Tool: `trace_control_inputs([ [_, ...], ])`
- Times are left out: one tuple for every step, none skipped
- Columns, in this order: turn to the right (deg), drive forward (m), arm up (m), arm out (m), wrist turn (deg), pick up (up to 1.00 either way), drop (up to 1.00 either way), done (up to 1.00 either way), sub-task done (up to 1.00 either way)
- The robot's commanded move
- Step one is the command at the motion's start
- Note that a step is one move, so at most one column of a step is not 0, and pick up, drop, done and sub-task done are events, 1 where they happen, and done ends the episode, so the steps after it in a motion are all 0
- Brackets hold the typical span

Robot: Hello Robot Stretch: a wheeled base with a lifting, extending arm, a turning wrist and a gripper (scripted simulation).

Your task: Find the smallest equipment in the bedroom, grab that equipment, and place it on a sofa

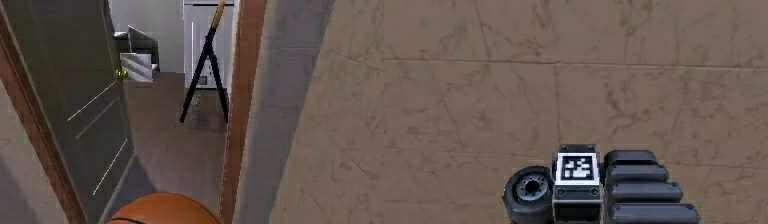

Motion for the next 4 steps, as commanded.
trace_control_inputs([
  [-3.0, 0.00, 0.00, 0.00, 0.0, 0.00, 0.00, 0.00, 0.00],
  [0.0, 1.00, 0.00, 0.00, 0.0, 0.00, 0.00, 0.00, 0.00],
  [0.0, 0.80, 0.00, 0.00, 0.0, 0.00, 0.00, 0.00, 0.00],
  [-36.0, 0.00, 0.00, 0.00, 0.0, 0.00, 0.00, 0.00, 0.00],
])
